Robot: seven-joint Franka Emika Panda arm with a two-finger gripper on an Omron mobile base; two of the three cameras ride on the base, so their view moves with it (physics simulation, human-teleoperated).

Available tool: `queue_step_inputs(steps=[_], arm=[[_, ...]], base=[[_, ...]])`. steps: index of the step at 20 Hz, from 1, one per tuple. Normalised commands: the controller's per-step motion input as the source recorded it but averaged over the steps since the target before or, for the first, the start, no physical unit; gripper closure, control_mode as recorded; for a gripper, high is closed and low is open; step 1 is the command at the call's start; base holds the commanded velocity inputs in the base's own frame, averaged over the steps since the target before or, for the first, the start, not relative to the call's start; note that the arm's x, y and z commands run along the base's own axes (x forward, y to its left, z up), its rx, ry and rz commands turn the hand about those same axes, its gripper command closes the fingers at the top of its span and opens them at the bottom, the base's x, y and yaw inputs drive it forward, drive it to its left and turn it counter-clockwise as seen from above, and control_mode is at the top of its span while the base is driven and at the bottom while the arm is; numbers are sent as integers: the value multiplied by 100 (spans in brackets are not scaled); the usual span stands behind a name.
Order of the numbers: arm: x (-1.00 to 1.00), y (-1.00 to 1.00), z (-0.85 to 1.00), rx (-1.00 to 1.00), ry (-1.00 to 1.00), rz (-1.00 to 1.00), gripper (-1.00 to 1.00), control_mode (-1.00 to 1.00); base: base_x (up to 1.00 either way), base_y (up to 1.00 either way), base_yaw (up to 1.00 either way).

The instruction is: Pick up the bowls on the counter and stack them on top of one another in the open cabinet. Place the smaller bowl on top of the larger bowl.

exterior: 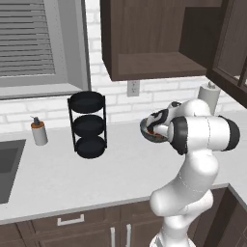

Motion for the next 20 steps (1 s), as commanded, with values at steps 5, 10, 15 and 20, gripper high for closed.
queue_step_inputs(steps=[5, 10, 15, 20], arm=[[10, 6, -23, 0, 0, 0, 100, -100], [0, 0, 2, 0, -1, 0, 100, -100], [-24, 1, 59, 0, -20, 0, 100, -100], [-92, 3, 91, 0, -28, 0, 100, -100]], base=[[0, 0, 0], [0, 0, 0], [0, 0, 0], [0, 0, 0]])
